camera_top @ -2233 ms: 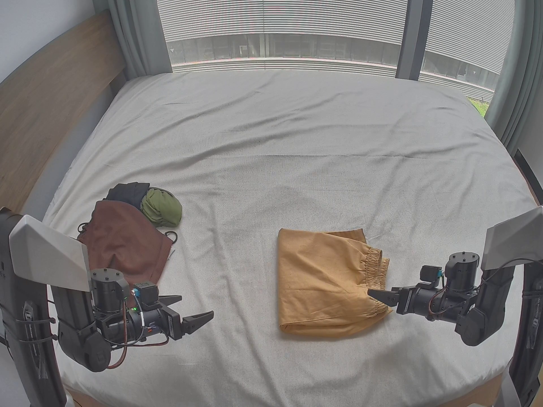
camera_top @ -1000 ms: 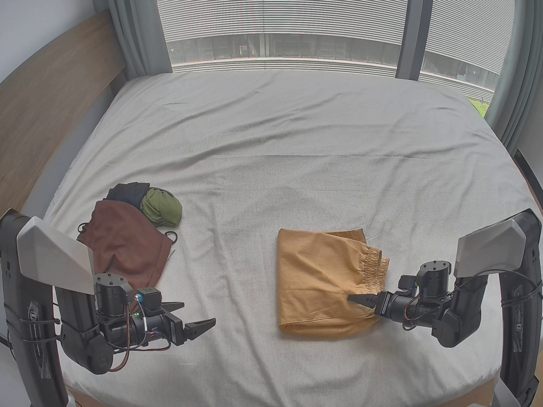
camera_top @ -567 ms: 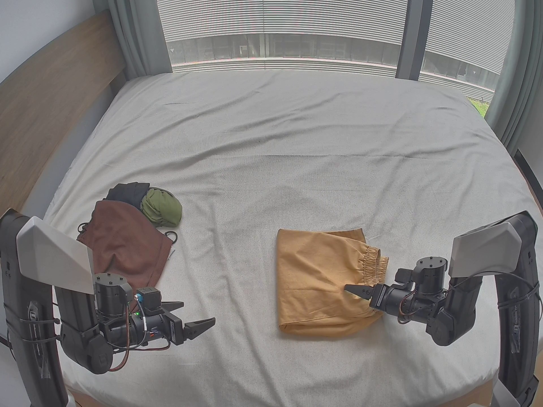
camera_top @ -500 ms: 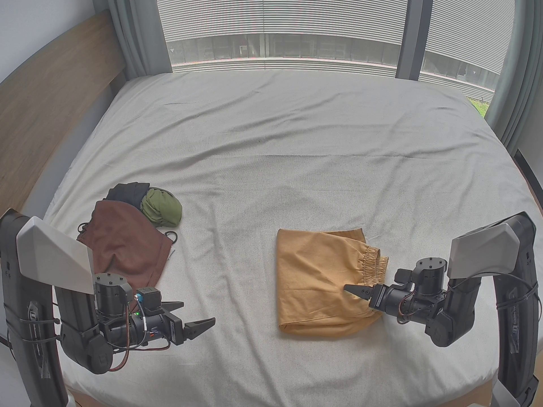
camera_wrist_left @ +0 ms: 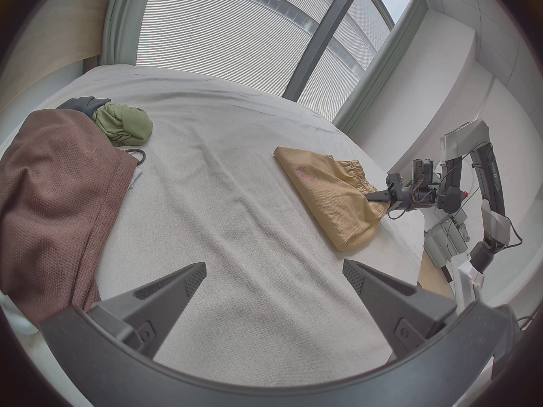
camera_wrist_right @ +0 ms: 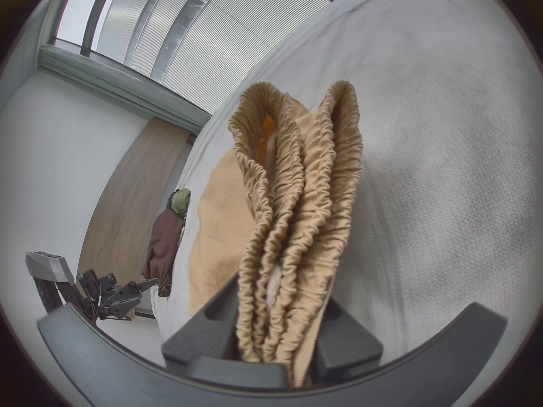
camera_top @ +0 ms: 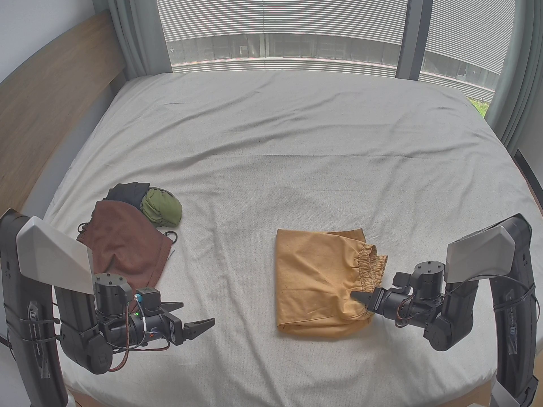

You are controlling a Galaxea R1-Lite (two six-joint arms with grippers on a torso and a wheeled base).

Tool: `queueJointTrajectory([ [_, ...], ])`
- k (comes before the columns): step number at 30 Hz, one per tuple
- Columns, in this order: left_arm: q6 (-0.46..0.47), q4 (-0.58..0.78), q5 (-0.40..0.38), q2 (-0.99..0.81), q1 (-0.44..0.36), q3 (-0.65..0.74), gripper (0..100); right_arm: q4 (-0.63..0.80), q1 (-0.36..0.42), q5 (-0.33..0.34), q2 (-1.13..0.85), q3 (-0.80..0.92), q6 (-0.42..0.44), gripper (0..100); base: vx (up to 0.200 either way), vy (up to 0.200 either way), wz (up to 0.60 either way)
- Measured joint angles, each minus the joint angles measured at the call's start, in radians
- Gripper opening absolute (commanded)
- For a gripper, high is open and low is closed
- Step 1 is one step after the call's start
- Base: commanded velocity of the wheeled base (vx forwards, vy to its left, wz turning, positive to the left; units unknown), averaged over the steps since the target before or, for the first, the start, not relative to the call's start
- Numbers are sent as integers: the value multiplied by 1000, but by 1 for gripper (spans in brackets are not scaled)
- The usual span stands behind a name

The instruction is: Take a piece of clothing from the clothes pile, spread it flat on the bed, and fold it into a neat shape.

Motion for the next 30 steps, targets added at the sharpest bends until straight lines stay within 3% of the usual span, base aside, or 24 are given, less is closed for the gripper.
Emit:
queueJointTrajectory([
  [15, 0, 0, -1, -26, 0, 23, 100, -15, 74, 52, -212, 73, 21, 0, 0, 0, 0],
  [30, 0, 0, -1, -50, 2, 36, 100, -12, 138, 55, -304, -17, 21, 0, 0, 0, 0],
])
